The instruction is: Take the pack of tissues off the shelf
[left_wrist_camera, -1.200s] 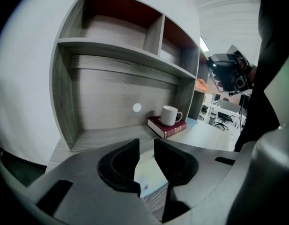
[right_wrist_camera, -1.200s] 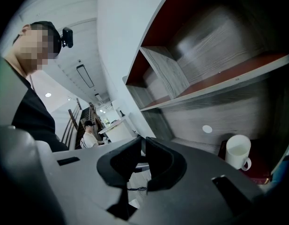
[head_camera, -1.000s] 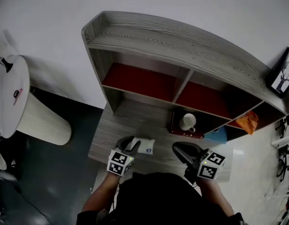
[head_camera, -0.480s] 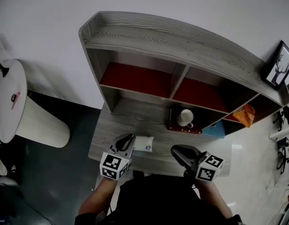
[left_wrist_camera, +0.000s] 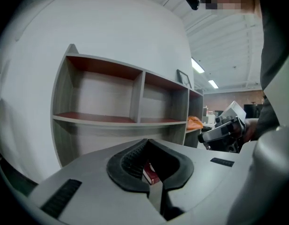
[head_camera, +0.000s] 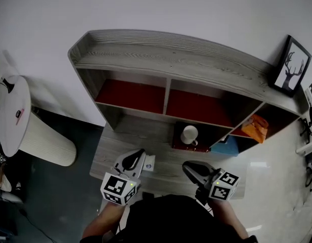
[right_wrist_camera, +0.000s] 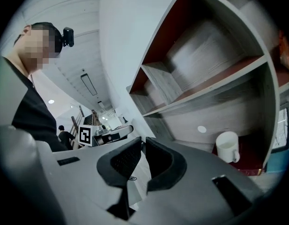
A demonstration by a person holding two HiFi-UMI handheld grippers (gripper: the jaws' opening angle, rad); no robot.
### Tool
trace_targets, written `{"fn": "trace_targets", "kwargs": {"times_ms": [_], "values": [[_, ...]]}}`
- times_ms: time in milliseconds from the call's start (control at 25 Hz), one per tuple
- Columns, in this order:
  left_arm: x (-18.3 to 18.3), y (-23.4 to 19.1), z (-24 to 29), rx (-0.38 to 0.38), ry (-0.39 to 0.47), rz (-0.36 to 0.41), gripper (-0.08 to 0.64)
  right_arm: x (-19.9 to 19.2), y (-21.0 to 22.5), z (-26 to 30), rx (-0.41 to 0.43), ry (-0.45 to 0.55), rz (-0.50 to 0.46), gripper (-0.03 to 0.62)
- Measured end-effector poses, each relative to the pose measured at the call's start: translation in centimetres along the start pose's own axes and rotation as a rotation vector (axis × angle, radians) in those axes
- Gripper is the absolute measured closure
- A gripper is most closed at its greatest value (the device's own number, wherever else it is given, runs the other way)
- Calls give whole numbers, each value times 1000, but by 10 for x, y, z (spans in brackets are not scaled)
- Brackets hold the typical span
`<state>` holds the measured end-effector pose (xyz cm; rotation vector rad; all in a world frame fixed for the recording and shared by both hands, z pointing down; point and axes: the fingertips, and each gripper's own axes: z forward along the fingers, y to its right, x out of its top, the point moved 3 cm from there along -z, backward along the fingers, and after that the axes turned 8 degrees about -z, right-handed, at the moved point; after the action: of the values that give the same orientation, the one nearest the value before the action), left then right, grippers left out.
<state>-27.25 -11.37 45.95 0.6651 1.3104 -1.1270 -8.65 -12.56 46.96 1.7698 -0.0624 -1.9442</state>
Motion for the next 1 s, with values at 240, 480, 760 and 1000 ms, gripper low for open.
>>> {"fn": "trace_targets", "kwargs": {"times_ms": [240, 480, 760, 1000], "values": [[1, 63, 40, 28, -11, -49, 546, 4, 55, -94, -74, -3, -6, 571], [1, 149, 86, 8, 4, -66, 546, 6, 94, -180, -98, 10, -21, 571], [-1, 242, 143, -63, 9, -60, 546, 3, 134, -273, -186, 33, -46, 571], [14, 289, 170, -164, -5, 14, 546, 21, 148, -314, -231, 111, -106, 571]]}}
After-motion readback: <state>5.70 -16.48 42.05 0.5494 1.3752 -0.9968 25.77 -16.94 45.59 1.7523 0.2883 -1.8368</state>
